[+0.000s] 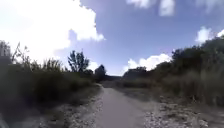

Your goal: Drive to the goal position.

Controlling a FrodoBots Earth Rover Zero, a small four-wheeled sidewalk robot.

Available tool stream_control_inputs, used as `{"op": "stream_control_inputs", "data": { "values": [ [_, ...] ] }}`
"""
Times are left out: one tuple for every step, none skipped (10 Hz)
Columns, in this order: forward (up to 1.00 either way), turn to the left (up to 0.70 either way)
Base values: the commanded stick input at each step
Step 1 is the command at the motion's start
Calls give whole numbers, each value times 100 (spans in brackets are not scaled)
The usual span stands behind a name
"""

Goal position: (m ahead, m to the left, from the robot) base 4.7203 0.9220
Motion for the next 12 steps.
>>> {"op": "stream_control_inputs", "data": {
  "values": [
    [70,31],
    [70,13],
    [70,0],
    [70,0],
    [70,0],
    [70,0],
    [70,0],
    [70,0],
    [70,0],
    [70,0],
    [70,0],
    [70,0]
  ]
}}
